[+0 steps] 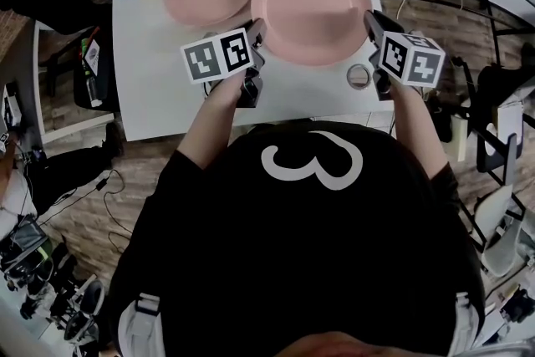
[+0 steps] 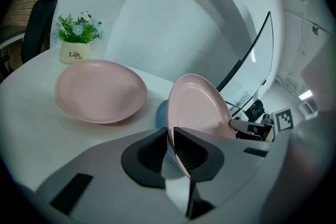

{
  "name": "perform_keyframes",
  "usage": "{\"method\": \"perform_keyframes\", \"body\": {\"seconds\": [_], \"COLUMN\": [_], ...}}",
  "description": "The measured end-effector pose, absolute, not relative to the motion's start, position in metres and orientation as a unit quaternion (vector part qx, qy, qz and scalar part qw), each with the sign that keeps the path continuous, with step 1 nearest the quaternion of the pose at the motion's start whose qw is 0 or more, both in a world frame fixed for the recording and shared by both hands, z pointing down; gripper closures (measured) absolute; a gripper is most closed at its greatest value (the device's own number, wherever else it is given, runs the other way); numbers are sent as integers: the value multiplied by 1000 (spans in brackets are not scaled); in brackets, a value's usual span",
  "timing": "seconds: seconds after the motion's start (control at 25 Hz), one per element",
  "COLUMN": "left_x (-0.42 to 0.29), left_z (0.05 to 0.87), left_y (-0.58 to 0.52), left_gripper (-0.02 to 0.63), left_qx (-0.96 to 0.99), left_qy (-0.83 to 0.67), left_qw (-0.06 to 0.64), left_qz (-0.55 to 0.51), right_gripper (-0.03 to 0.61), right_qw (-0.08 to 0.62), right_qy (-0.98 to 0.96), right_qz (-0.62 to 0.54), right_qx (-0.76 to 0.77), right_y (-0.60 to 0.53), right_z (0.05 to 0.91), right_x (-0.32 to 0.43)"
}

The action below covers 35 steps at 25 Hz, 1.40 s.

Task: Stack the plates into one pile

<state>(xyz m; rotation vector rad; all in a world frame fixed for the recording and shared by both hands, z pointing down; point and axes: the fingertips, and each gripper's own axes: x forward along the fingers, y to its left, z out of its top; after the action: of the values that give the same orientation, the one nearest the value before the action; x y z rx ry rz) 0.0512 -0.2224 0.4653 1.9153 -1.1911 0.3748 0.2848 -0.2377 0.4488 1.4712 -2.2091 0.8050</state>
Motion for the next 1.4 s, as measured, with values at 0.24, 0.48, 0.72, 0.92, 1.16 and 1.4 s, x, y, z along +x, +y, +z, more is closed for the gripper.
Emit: {"method": "perform_keyframes", "body": {"seconds": [0.24,0.48,0.72,0.92,1.16,1.4], "left_x": [56,55,56,61,63,67], "left_z": [482,489,494,498,505,514], "left_y": [-224,-228,-231,-234,-239,-241], "left_gripper": [568,568,568,565,557,554], "left_qx": [754,751,752,754,756,756], "left_qy": [-475,-475,-479,-481,-482,-485], "left_qw": [427,435,422,412,397,377], "left_qz": [155,149,163,177,197,227], "right_gripper": [526,526,523,518,517,514], "right_qw": [192,197,206,210,216,219], "right_qy": [-780,-775,-769,-765,-757,-755], "right_qz": [297,309,311,315,325,332], "right_qx": [517,515,519,521,525,521], "right_y": [-242,-246,-247,-248,-251,-251], "right_z": [467,479,487,495,505,515], "right_x": [289,289,290,295,297,300]}}
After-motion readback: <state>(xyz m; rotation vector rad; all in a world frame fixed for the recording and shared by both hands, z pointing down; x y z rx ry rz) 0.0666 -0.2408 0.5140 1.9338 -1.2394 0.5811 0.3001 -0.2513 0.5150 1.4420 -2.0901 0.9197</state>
